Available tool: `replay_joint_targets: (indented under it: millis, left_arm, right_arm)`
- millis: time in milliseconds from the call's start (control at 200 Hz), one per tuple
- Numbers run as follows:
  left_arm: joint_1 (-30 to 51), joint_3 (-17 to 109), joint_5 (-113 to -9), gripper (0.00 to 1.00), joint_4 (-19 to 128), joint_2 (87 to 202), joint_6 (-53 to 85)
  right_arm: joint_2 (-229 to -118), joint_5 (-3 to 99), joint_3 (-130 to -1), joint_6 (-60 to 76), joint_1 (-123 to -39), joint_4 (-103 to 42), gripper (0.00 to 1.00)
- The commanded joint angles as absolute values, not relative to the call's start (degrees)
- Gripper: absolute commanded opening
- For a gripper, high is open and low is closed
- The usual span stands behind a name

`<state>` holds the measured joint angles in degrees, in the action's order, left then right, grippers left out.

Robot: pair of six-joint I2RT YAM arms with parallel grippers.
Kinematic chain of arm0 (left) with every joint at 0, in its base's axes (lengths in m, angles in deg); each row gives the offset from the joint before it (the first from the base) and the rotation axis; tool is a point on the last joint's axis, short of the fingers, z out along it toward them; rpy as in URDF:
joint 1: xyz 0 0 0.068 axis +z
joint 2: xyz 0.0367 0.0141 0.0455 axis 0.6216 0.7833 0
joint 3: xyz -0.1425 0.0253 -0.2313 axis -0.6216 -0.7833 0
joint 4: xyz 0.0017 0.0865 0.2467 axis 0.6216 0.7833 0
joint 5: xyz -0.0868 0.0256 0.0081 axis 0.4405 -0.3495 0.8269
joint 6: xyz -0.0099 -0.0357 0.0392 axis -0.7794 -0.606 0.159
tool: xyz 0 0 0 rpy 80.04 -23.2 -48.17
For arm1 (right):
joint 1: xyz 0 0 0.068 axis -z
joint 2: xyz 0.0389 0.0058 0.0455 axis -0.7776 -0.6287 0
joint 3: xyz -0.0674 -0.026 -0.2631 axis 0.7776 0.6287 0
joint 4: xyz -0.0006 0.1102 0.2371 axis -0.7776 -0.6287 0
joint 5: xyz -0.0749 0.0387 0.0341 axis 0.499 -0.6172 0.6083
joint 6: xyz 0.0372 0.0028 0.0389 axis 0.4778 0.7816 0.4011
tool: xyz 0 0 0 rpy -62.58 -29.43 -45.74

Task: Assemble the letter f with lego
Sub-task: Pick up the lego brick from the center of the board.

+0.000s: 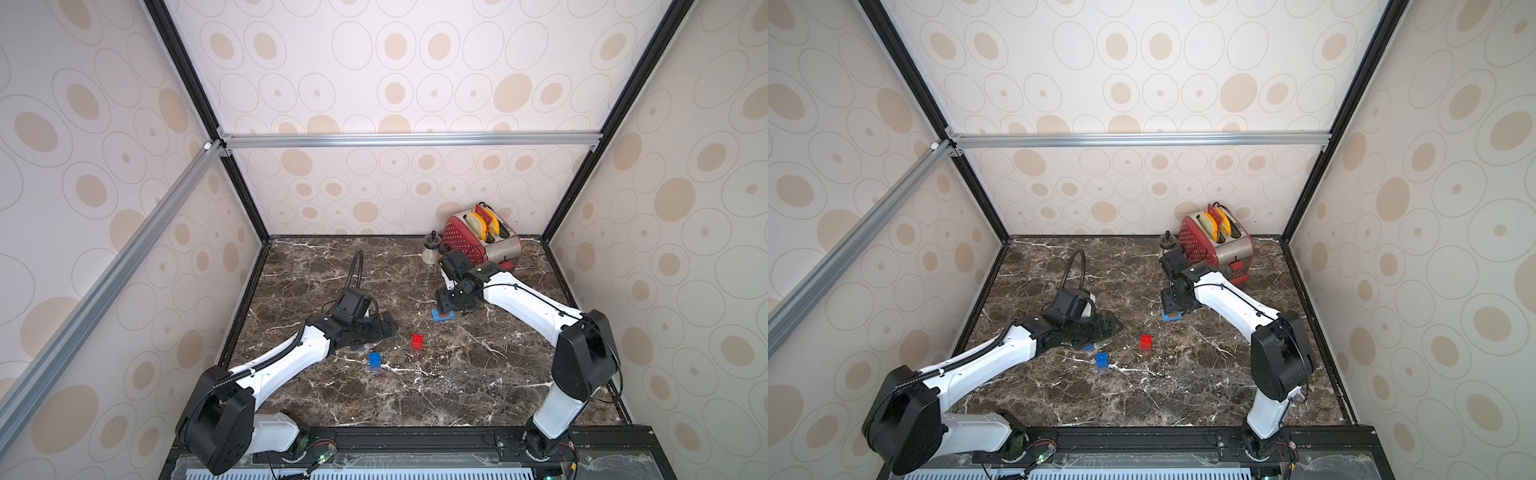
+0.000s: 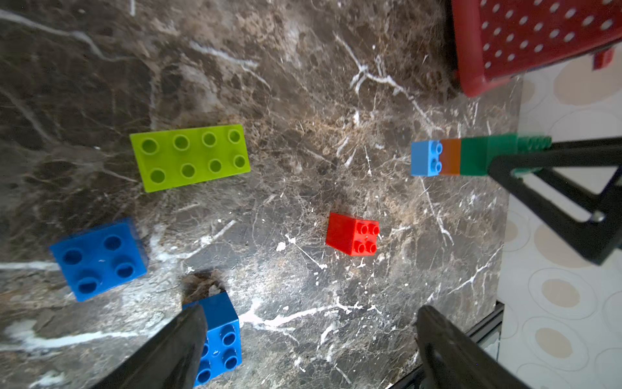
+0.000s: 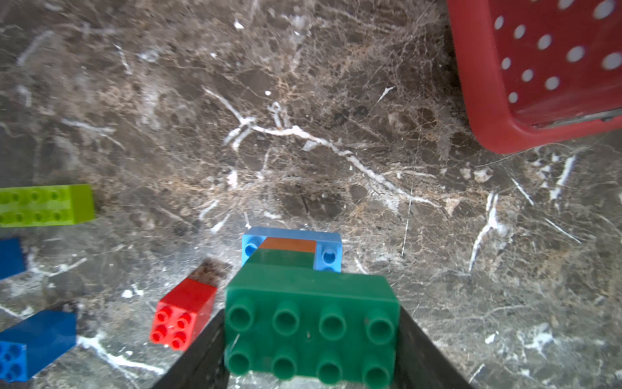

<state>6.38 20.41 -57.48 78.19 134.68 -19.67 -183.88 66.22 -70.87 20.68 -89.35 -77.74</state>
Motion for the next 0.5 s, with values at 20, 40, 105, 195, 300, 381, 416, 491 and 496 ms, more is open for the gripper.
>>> replay_joint_targets:
  millis: [20,40,105,195,300,381,416,491,496]
  left_arm:
    - [9.76,20.89,-56.14,0.99,81.23,131.43,-21.82]
    - [10.26,20.71,-55.65,0.99,81.46,131.11,-21.91]
    - [11.79,20.18,-55.33,0.99,82.98,129.99,-21.63]
    - [14.21,19.15,-54.59,0.99,84.86,128.70,-21.32]
    - [16.70,18.21,-54.01,0.99,86.97,127.17,-20.69]
    - [17.67,18.08,-54.77,0.99,88.52,125.98,-20.01]
    - [18.04,18.31,-55.11,0.99,89.41,125.65,-19.69]
    - [18.61,18.79,-55.20,0.99,90.68,125.38,-18.82]
    - [18.63,18.80,-55.20,0.99,90.77,125.35,-18.79]
  right_arm:
    - [-182.09,69.75,-73.46,26.75,-93.16,-81.25,0.65]
    - [-182.13,70.12,-73.74,27.38,-93.74,-81.60,0.64]
    - [-182.05,71.43,-74.34,29.52,-95.57,-82.56,0.64]
    - [-181.06,72.59,-73.99,32.75,-97.79,-82.92,0.65]
    - [-179.92,74.19,-73.71,36.11,-100.84,-83.26,0.64]
    - [-179.85,75.84,-74.05,38.44,-102.82,-84.40,0.64]
    - [-179.85,76.13,-74.06,39.34,-103.54,-84.61,0.64]
    - [-180.01,76.99,-73.73,41.81,-104.88,-84.71,0.64]
    - [-180.01,77.02,-73.72,41.94,-104.99,-84.75,0.64]
